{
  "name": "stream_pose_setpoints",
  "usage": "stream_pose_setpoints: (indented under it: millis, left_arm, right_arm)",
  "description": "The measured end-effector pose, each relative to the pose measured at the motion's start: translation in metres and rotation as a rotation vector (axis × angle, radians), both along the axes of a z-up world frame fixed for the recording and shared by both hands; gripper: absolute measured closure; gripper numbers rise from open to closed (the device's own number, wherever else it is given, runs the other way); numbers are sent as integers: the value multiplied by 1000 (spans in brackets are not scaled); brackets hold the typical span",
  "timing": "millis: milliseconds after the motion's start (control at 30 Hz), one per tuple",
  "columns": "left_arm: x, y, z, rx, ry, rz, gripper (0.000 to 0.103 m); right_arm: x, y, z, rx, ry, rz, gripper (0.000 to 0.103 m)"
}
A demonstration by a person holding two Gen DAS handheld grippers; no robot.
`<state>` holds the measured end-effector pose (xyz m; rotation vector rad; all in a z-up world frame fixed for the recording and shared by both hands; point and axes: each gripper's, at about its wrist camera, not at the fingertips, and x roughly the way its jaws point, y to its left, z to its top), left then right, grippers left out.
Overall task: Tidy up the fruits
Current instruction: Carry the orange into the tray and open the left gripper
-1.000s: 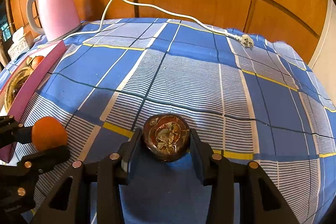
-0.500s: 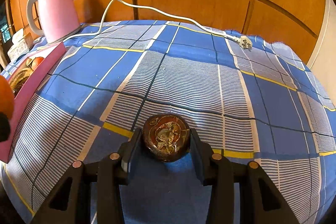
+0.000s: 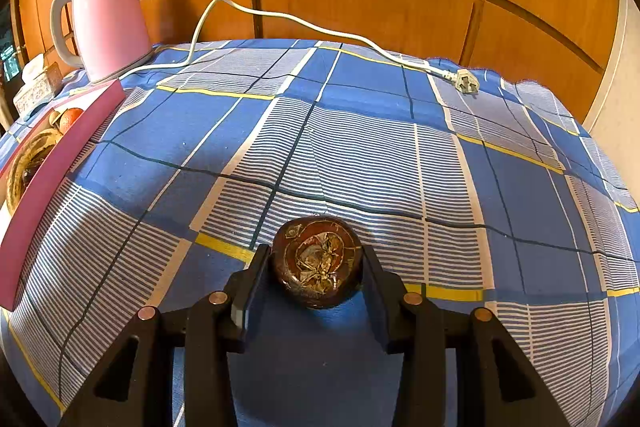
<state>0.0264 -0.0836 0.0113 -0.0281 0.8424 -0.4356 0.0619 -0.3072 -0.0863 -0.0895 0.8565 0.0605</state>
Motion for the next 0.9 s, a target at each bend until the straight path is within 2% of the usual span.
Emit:
stream_pose_setpoints:
  millis: [200, 400, 500, 600, 700, 800, 900]
  left_arm:
    - [-2, 80, -1, -10, 21, 195, 68]
    - [-7, 147, -26, -2, 104, 392, 68]
    - [-5, 161, -38, -12, 145, 430, 68]
    - [6, 167, -48, -67, 206, 445, 68]
    - [19, 161, -50, -66, 211, 427, 68]
    - [37, 159, -60, -79, 255, 433, 68]
    - [50, 160, -61, -52, 246, 451, 68]
  right_arm:
    - [0, 0, 0, 3, -2, -1, 59]
    - [-1, 0, 0, 5, -6, -3, 59]
    - [-1, -1, 0, 10, -7, -3, 59]
    - [-1, -1, 0, 11, -7, -4, 59]
    - [-1, -1, 0, 10, -8, -4, 59]
    - [-1, -1, 0, 9, -8, -4, 59]
    - [-1, -1, 0, 10, -9, -4, 59]
